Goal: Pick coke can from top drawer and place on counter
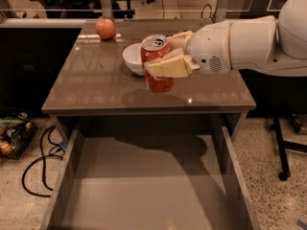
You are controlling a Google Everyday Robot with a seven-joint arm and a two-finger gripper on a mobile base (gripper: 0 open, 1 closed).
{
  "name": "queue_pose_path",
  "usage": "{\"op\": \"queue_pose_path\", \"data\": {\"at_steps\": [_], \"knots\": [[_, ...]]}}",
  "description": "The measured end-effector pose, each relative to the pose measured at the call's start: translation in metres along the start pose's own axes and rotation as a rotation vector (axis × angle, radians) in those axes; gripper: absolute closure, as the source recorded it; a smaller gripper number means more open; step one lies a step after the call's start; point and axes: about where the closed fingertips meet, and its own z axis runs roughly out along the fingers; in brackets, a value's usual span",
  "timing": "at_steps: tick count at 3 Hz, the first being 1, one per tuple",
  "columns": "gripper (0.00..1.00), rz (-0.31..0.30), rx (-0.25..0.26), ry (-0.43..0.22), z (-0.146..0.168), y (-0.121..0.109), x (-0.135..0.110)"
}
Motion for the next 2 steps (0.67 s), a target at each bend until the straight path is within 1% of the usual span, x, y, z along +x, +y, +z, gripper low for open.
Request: {"op": "queue_pose_path", "data": {"at_steps": [1, 2], "knots": [[1.0, 0.0, 0.0, 0.0, 0.0, 0.0, 0.0], [1.0, 0.03, 0.058, 0.037, -0.01, -0.024, 0.01]]}}
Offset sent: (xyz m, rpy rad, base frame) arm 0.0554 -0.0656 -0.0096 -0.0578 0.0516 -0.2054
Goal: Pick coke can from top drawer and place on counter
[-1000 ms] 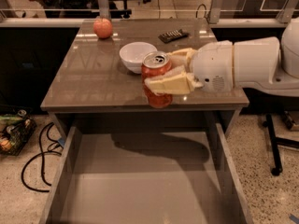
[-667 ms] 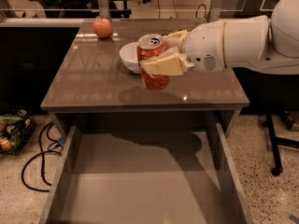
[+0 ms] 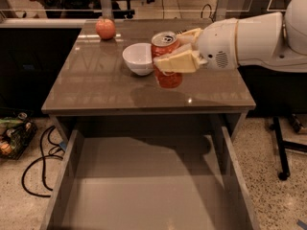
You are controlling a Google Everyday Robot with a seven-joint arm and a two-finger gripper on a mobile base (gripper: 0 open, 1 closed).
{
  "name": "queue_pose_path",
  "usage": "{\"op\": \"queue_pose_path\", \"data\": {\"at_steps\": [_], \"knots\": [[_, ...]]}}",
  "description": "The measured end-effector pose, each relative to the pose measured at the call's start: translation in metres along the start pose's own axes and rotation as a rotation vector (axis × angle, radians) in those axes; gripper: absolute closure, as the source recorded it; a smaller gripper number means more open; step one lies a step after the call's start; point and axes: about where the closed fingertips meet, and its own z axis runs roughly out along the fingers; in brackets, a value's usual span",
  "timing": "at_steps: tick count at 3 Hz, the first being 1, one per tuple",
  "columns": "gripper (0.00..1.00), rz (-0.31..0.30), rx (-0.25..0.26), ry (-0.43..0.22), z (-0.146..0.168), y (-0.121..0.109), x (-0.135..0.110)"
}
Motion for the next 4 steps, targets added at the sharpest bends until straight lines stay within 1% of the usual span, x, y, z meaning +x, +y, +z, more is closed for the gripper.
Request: {"op": "queue_pose_path", "data": {"at_steps": [1, 2, 3, 4], "knots": [[1.0, 0.041, 0.085, 0.043, -0.018, -0.038, 0.015], [1.0, 0.082, 0.158, 0.053, -0.041, -0.073, 0.032], [1.0, 0.124, 0.208, 0.021, -0.052, -0.101, 0.056], [1.0, 0.155, 0.228, -0.016, -0.052, -0.12, 0.082]]}}
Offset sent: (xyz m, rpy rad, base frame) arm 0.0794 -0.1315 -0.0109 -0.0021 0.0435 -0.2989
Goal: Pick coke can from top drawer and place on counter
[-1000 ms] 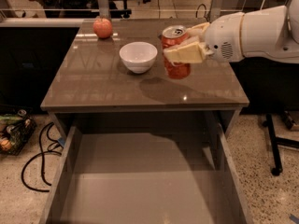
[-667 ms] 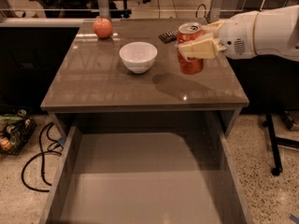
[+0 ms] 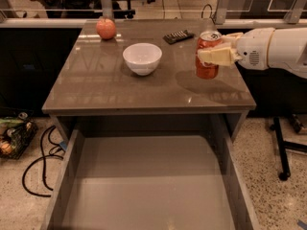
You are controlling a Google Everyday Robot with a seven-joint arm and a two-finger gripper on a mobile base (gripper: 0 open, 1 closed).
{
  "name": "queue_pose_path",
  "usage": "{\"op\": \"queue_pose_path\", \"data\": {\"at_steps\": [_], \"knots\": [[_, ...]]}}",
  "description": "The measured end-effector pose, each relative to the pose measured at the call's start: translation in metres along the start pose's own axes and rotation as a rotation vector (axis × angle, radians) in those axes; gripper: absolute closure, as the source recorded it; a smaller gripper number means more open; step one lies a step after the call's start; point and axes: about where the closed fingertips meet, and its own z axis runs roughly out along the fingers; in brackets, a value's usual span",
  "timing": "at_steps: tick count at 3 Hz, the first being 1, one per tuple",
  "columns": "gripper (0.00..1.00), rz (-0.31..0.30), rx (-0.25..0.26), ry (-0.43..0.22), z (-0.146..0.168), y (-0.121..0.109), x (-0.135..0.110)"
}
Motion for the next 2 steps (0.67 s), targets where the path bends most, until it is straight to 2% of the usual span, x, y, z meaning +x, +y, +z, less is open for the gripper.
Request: {"op": "queue_pose_path", "data": {"at_steps": [1, 2], "knots": [[1.0, 0.017, -0.004, -0.02, 0.008, -0.015, 0.02], [1.0, 0.042, -0.017, -0.061, 0.024, -0.027, 0.05]]}}
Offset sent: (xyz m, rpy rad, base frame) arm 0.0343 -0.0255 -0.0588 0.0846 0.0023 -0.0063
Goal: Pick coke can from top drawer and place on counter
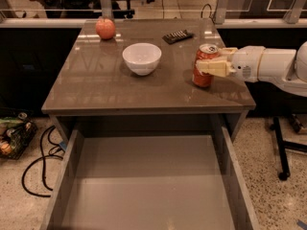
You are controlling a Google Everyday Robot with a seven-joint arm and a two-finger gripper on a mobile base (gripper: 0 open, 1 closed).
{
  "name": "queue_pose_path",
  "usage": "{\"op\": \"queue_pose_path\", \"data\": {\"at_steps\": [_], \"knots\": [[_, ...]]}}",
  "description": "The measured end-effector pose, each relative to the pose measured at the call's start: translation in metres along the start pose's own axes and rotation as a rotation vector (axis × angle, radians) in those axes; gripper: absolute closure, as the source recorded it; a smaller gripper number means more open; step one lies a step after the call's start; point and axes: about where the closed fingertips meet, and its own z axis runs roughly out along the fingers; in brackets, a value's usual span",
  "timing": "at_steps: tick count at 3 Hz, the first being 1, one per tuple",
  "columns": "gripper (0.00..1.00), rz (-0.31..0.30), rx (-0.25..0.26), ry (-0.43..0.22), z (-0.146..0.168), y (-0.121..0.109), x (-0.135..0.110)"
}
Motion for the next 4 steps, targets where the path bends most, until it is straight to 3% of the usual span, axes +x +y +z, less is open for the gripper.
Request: {"op": "queue_pose_path", "data": {"at_steps": [1, 2, 4], "knots": [[1.0, 0.0, 0.0, 0.0, 0.0001, 0.0001, 0.0], [0.82, 0.0, -0.005, 0.0, 0.0026, 0.0016, -0.0005], [0.36, -0.001, -0.014, -0.001, 0.0075, 0.0046, -0.0014]]}}
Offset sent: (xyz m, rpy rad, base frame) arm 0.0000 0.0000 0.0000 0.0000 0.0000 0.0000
